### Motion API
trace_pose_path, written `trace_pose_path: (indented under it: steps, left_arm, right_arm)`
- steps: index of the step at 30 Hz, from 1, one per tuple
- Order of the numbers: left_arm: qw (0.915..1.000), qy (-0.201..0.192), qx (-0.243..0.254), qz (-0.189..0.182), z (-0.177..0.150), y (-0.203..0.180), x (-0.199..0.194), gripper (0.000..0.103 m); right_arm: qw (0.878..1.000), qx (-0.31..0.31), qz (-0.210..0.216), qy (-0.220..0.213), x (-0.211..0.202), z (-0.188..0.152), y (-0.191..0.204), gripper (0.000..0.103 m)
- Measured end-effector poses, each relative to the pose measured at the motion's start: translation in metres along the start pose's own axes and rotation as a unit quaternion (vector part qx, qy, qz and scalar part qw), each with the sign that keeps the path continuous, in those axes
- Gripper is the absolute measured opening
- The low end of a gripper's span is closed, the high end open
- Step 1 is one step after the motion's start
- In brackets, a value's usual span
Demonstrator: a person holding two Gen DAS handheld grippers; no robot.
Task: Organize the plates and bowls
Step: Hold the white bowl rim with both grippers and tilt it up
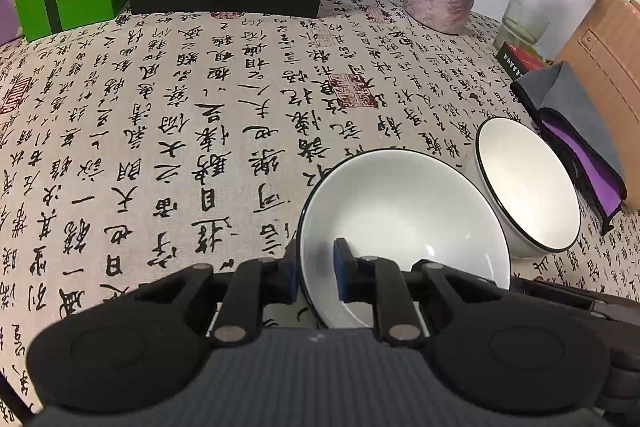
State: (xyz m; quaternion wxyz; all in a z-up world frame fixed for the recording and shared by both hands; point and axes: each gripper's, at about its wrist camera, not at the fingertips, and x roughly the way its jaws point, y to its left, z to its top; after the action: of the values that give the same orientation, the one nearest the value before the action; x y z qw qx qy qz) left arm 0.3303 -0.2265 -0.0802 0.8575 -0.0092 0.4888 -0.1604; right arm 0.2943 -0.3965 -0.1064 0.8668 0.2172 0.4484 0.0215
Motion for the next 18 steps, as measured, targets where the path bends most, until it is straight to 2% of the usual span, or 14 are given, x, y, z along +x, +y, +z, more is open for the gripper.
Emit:
trace_pose_path:
  steps: [18]
  left_arm:
    - [1.0000,-0.004,-0.006,0.005,-0.0020,-0.0004,-0.0021,0.018]
  right_arm:
    - [1.000,-0.005,-0.006,-0.014,-0.0009,-0.0026,0.0021,0.020]
